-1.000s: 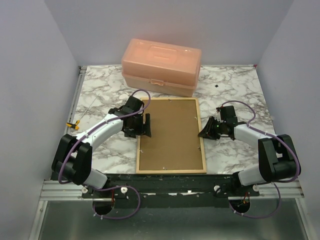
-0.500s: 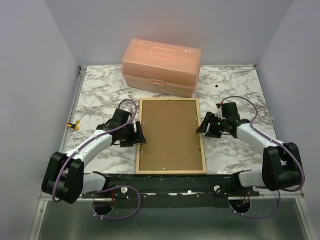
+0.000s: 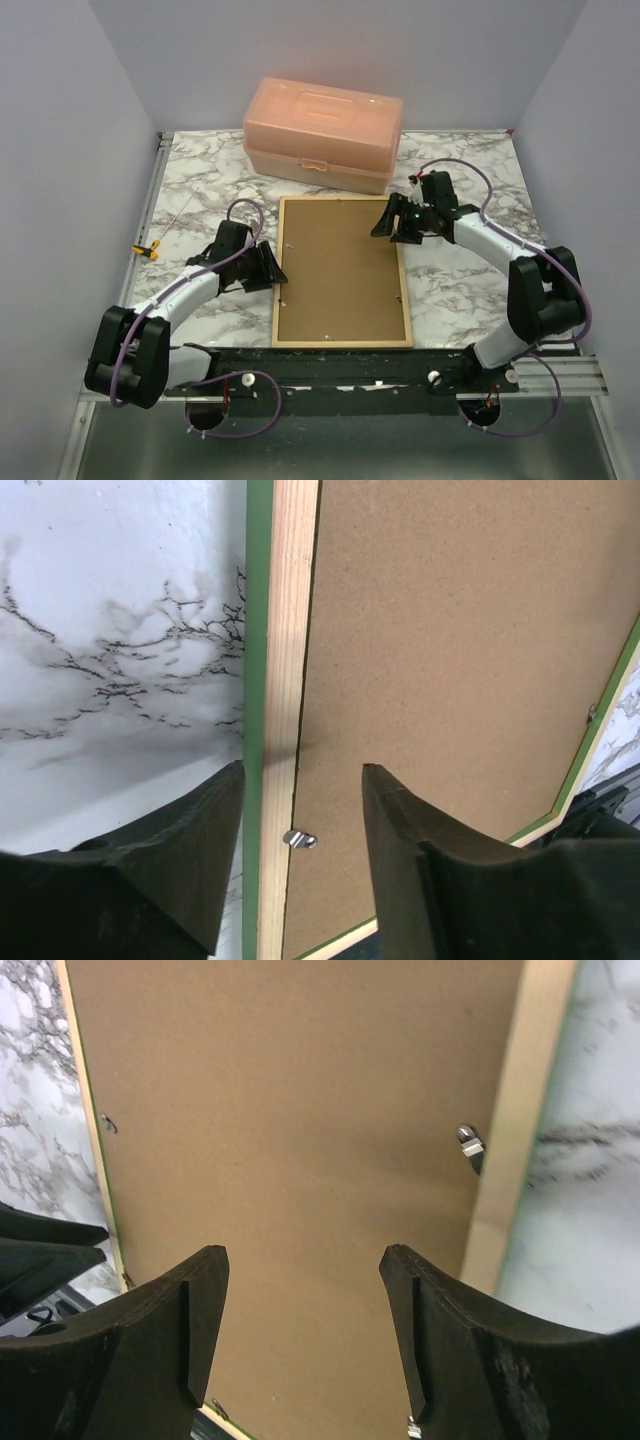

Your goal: Put the photo into the frame

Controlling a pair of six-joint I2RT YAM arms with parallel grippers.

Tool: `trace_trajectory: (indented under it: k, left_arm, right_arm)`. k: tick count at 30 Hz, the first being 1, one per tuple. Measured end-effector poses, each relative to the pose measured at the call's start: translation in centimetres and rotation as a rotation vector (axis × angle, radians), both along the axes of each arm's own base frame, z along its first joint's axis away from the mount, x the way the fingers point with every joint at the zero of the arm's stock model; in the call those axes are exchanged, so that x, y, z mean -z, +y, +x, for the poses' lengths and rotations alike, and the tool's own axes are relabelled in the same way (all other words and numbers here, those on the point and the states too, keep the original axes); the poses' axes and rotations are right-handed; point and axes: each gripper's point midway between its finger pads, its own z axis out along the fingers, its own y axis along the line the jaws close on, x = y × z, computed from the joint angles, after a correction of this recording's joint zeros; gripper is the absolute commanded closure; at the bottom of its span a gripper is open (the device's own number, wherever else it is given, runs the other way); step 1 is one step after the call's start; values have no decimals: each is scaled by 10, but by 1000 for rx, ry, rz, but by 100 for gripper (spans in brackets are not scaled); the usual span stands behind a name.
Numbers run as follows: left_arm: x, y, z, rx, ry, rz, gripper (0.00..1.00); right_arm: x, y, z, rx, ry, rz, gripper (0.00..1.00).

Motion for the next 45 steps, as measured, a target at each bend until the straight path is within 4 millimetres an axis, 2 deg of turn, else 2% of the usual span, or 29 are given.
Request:
trace_trajectory:
  k: [8, 14, 18, 23, 25, 31, 34, 45]
  left_arm:
    - [17, 0, 1, 0, 48, 16, 63]
    - [21, 0, 2, 4, 68, 29, 72]
    - [22, 2, 2, 6, 69, 33, 78]
    - [22, 1, 4, 27, 59, 41, 91]
    - [21, -1, 3, 42, 52, 44, 92]
    - [21, -12, -2, 86, 38, 46, 99]
    - [21, -19, -7, 116, 27, 45, 100]
    - [21, -32, -28, 177, 9, 35, 100]
  right_arm:
    - [2, 41, 40, -59, -27, -19, 30]
    - [2, 66, 70, -75, -103, -31, 29]
    - [7, 76, 85, -76, -149, -24, 29]
    - [15, 86, 102, -76, -190, -17, 28]
    - [15, 90, 109, -81, -210, -12, 28]
    - [11, 95, 116, -89, -253, 0, 28]
    - [9, 95, 116, -90, -271, 4, 27]
    - [-1, 86, 97, -109, -299, -3, 27]
